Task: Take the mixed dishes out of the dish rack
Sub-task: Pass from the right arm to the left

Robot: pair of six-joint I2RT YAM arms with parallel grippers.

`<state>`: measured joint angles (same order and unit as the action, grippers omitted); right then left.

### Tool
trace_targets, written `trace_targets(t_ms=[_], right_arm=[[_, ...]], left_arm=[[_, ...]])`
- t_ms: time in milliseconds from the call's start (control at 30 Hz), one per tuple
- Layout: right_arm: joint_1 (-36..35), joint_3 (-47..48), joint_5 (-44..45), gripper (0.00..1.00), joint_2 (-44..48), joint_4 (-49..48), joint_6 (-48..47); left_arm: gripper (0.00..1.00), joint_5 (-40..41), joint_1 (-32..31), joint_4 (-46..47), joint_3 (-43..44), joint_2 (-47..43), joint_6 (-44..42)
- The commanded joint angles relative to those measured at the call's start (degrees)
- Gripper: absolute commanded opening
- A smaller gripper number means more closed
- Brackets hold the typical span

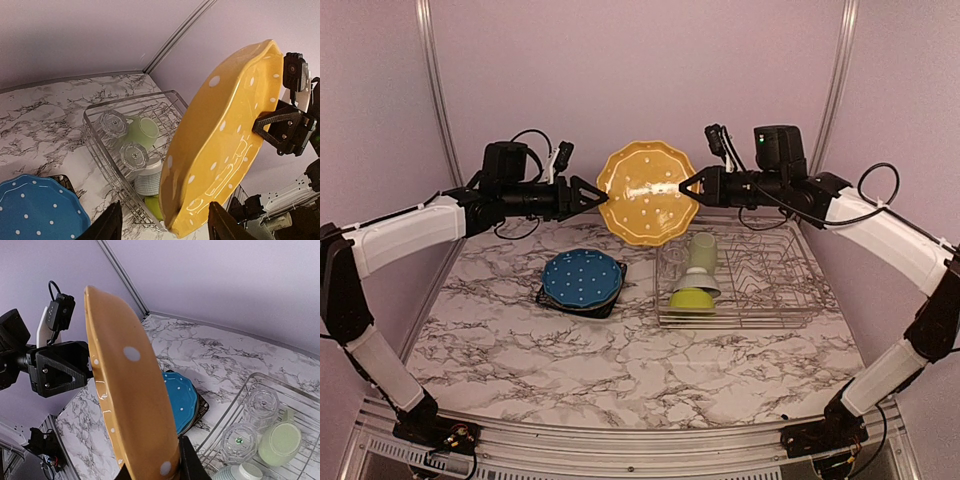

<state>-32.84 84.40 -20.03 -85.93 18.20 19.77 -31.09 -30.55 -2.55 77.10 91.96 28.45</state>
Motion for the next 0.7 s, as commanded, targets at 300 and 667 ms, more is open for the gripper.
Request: trace_targets(t_ms=[300, 667], right_arm=[[0.01, -0.70, -4.45, 0.00, 1.27, -11.83, 4.86], [0.06, -0.91, -4.71, 0.00, 0.06, -13.15, 6.64]], left_arm=[[0.29, 1.47, -0.04, -0.29, 4.36, 4.03, 0.08], [0.00, -1.16, -0.05, -2.41, 4.23, 4.83, -0.88]])
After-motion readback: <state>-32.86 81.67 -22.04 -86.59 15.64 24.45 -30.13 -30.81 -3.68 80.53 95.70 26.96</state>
